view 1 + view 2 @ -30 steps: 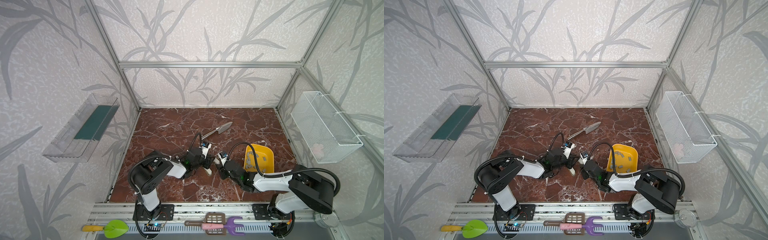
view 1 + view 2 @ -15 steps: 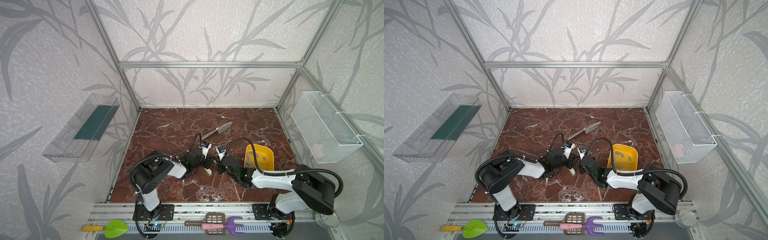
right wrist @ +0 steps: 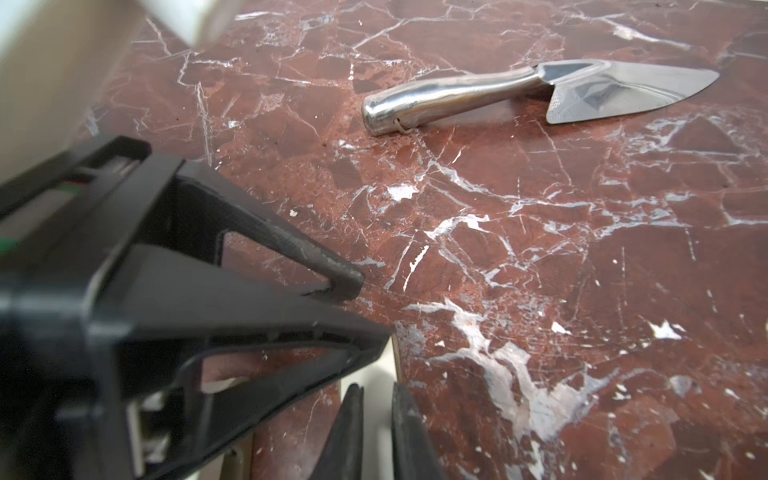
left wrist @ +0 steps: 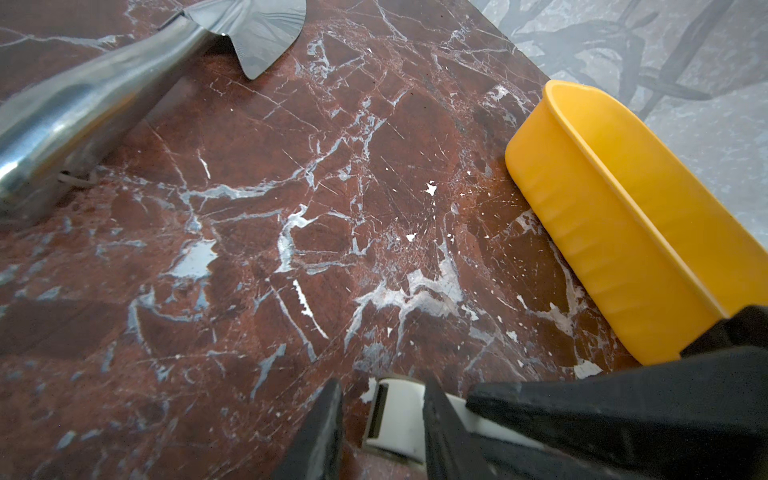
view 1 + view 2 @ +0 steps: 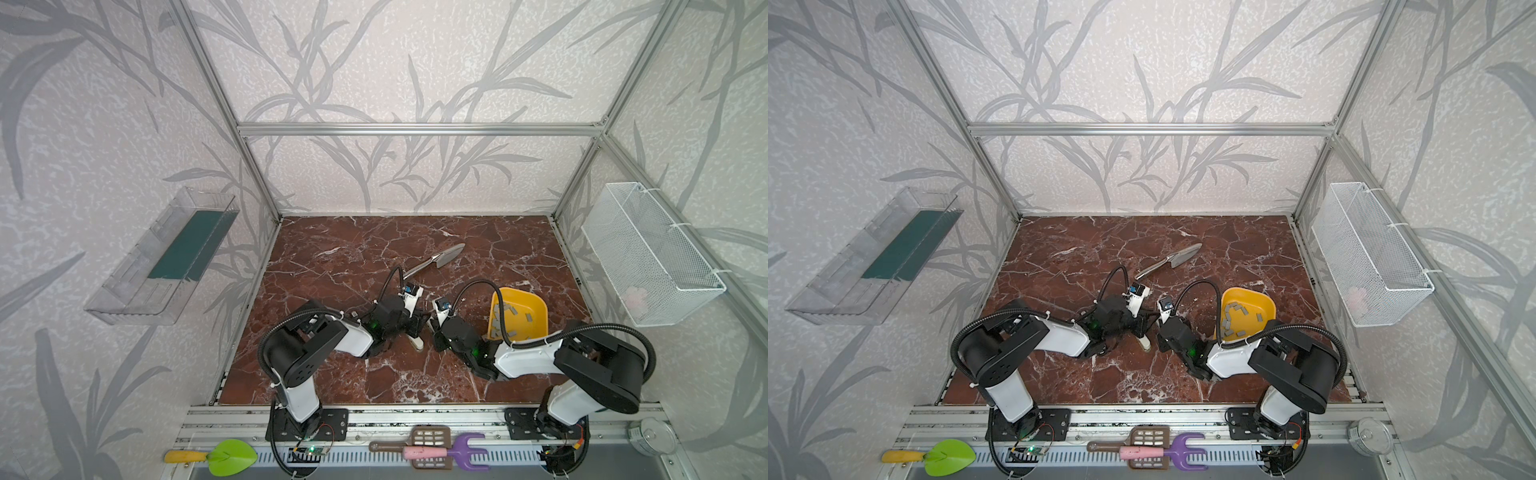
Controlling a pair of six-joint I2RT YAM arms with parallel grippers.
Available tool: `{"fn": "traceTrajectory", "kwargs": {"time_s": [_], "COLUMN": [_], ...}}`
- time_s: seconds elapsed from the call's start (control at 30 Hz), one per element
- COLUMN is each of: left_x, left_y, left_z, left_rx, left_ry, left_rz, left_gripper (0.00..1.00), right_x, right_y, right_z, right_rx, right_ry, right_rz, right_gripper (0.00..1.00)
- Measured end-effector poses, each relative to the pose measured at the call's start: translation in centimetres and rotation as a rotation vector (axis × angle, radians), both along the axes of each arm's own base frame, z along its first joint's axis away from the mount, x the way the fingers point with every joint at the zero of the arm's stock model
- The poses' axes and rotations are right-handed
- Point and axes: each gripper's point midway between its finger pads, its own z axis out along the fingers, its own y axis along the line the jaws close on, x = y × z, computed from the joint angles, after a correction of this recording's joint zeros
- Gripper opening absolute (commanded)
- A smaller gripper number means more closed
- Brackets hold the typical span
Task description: Load the staples into the stapler
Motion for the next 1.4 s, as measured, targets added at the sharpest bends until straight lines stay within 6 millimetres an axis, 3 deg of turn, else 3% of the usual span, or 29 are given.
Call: {"fn": "traceTrajectory", "kwargs": {"time_s": [0.5, 0.6, 0.73, 0.83, 0.9, 0.97, 1.07, 1.17, 1.2, 1.27, 1.4], "left_x": [0.4, 0.4, 0.6, 1.3, 2.3, 3.3, 4.4, 5.1, 5.4, 5.6, 5.3], "left_y": [0.4, 0.6, 1.4, 2.3, 3.2, 4.6, 7.9, 12.0, 13.4, 16.9, 22.6], "left_z": [-0.2, -0.3, 0.9, 3.7, 6.5, 9.7, 13.9, 16.9, 17.6, 18.8, 18.9], "left_rx": [0.011, 0.022, 0.049, 0.058, 0.047, 0.03, 0.016, 0.018, 0.022, 0.049, 0.144], "left_ry": [-0.004, -0.004, -0.021, -0.063, -0.105, -0.153, -0.207, -0.234, -0.244, -0.277, -0.357], "left_rz": [0.025, 0.027, 0.055, 0.1, 0.152, 0.221, 0.349, 0.497, 0.55, 0.677, 0.9], "left_gripper": [0.34, 0.35, 0.37, 0.4, 0.48, 0.6, 0.85, 1.0, 0.99, 1.0, 1.0], "right_x": [1.3, 1.3, 1.0, 1.5, 2.1, 2.8, 3.7, 5.0, 5.3, 5.5, 4.9], "right_y": [0.3, 0.4, 0.3, 0.2, 0.1, -0.5, -4.0, -10.3, -12.3, -16.9, -22.9], "right_z": [-0.8, -0.5, 0.6, 3.1, 6.6, 11.7, 18.3, 21.9, 22.4, 21.9, 16.6], "right_rx": [0.113, 0.114, 0.055, -0.002, -0.006, 0.035, 0.09, 0.104, 0.092, 0.023, -0.211], "right_ry": [-0.07, -0.065, -0.025, -0.019, -0.052, -0.116, -0.203, -0.269, -0.292, -0.367, -0.359], "right_rz": [-0.073, -0.069, -0.059, -0.074, -0.097, -0.136, -0.259, -0.444, -0.496, -0.609, -0.69], "right_gripper": [0.16, 0.27, 0.58, 0.79, 0.87, 0.94, 0.99, 0.99, 0.99, 0.99, 0.99]}}
